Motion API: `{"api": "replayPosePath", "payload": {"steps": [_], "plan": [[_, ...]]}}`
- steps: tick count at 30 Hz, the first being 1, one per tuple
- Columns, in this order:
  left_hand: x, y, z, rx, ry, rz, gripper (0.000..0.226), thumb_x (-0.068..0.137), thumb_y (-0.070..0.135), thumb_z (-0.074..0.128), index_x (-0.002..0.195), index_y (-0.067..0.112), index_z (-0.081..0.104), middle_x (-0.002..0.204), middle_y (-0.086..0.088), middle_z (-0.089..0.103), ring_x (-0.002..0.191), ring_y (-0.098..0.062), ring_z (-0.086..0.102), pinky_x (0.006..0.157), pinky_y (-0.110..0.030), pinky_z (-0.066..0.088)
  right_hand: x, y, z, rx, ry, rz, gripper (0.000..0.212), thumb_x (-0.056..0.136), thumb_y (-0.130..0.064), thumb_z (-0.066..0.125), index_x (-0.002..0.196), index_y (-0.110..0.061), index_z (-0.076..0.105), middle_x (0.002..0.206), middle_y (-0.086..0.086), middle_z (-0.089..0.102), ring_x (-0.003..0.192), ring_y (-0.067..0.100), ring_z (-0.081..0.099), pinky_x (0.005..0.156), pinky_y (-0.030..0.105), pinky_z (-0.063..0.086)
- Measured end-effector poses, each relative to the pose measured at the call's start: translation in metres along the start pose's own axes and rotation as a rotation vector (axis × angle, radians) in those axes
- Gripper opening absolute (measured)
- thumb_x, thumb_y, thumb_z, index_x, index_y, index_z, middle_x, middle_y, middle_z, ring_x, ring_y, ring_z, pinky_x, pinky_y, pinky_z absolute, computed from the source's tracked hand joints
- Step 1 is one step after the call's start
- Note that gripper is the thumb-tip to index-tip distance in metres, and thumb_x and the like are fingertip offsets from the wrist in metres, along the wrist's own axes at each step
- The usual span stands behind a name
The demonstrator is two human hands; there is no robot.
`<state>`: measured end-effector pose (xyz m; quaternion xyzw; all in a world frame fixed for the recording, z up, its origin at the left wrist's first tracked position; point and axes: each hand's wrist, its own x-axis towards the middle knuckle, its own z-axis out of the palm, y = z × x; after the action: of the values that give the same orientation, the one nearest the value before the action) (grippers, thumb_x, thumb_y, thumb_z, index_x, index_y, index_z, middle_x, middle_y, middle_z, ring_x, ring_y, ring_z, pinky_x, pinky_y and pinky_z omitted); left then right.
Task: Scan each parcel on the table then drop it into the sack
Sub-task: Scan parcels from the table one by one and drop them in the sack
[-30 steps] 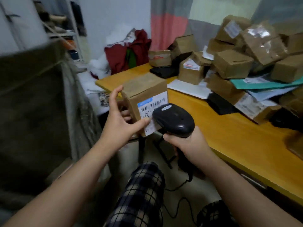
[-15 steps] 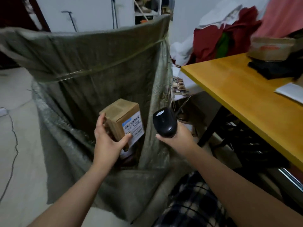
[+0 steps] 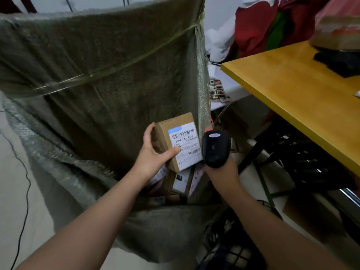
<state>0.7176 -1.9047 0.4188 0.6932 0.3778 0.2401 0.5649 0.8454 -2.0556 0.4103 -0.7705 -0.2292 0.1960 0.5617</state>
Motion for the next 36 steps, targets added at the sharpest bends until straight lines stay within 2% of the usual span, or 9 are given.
{"api": "replayPosePath", "payload": {"steps": [4, 6, 8, 12, 16, 19, 23, 30, 36], "plan": [[-0.011, -0.001, -0.002, 0.329, 0.026, 0.015, 0.109, 0.069, 0.038, 0.083, 0.148, 0.044, 0.008, 0.136, -0.006, 0.031, 0.114, -0.016, 0.043, 0.105, -0.038, 0.036, 0.003, -0.016, -0.05, -0.18, -0.019, -0.039, 0.044, 0.076, 0.003, 0.072, 0.115, -0.012, 0.057, 0.094, -0.004, 0.057, 0.095, 0.015, 0.055, 0.078, 0.02, 0.039], [-0.011, -0.001, 0.0, 0.434, 0.019, -0.04, 0.111, 0.07, 0.044, 0.081, 0.149, 0.043, 0.004, 0.134, -0.012, 0.032, 0.112, -0.027, 0.05, 0.102, -0.039, 0.039, 0.001, -0.024, -0.072, -0.234, 0.017, -0.079, 0.041, 0.075, 0.006, 0.07, 0.112, -0.01, 0.059, 0.084, -0.01, 0.054, 0.087, 0.013, 0.054, 0.067, 0.005, 0.036], [-0.007, 0.0, 0.009, 0.513, -0.03, -0.088, 0.11, 0.07, 0.051, 0.079, 0.149, 0.044, 0.002, 0.134, -0.013, 0.032, 0.112, -0.034, 0.053, 0.1, -0.04, 0.042, -0.001, -0.03, -0.085, -0.247, 0.012, -0.069, 0.036, 0.075, 0.006, 0.067, 0.102, -0.016, 0.057, 0.077, -0.016, 0.051, 0.071, 0.003, 0.05, 0.055, 0.001, 0.033], [0.003, 0.001, 0.035, 0.683, -0.163, -0.108, 0.111, 0.07, 0.059, 0.075, 0.148, 0.043, -0.003, 0.135, -0.017, 0.033, 0.113, -0.037, 0.053, 0.098, -0.042, 0.044, -0.007, -0.031, -0.097, -0.254, -0.01, -0.045, 0.029, 0.074, 0.004, 0.066, 0.091, -0.016, 0.054, 0.074, -0.01, 0.051, 0.07, 0.007, 0.05, 0.067, 0.02, 0.036], [0.005, 0.013, 0.05, 1.067, -0.213, 0.0, 0.101, 0.079, 0.062, 0.063, 0.153, 0.032, 0.0, 0.137, -0.019, 0.038, 0.124, -0.036, 0.041, 0.103, -0.043, 0.037, -0.011, -0.037, -0.1, -0.247, -0.007, -0.033, 0.057, 0.074, 0.001, 0.07, 0.126, -0.014, 0.05, 0.086, -0.016, 0.053, 0.091, 0.015, 0.056, 0.074, 0.026, 0.041], [-0.008, 0.037, 0.057, 0.994, -0.106, 0.231, 0.075, 0.089, 0.052, 0.056, 0.15, 0.021, 0.026, 0.136, -0.015, 0.041, 0.125, -0.032, 0.038, 0.105, -0.04, 0.033, -0.013, -0.038, -0.1, -0.227, 0.008, -0.001, 0.072, 0.075, -0.002, 0.071, 0.139, -0.018, 0.041, 0.09, -0.015, 0.051, 0.088, 0.009, 0.052, 0.073, 0.024, 0.038], [-0.032, 0.081, 0.058, 0.783, -0.087, 0.489, 0.054, 0.092, 0.035, 0.058, 0.141, 0.017, 0.042, 0.135, -0.007, 0.042, 0.126, -0.025, 0.036, 0.106, -0.034, 0.03, -0.022, -0.044, -0.106, -0.241, 0.05, 0.035, 0.059, 0.076, -0.004, 0.069, 0.13, -0.016, 0.049, 0.1, -0.007, 0.055, 0.097, 0.017, 0.054, 0.078, 0.026, 0.04], [-0.062, 0.159, 0.114, 0.703, -0.205, 0.761, 0.048, 0.091, 0.028, 0.061, 0.136, 0.016, 0.047, 0.131, -0.006, 0.045, 0.124, -0.024, 0.038, 0.105, -0.033, 0.029, -0.062, -0.074, -0.197, -0.215, 0.304, -0.052, 0.031, 0.078, -0.016, 0.074, 0.104, -0.017, 0.059, 0.089, -0.001, 0.064, 0.084, 0.019, 0.06, 0.07, 0.028, 0.044], [-0.098, 0.21, 0.219, 0.652, -0.428, 0.976, 0.046, 0.093, 0.03, 0.059, 0.136, 0.019, 0.046, 0.132, -0.005, 0.044, 0.123, -0.023, 0.039, 0.1, -0.029, 0.031, -0.122, -0.085, -0.304, -0.121, 0.537, 0.011, 0.018, 0.079, -0.018, 0.075, 0.073, -0.012, 0.058, 0.053, 0.005, 0.058, 0.047, 0.023, 0.059, 0.054, 0.033, 0.048]]}}
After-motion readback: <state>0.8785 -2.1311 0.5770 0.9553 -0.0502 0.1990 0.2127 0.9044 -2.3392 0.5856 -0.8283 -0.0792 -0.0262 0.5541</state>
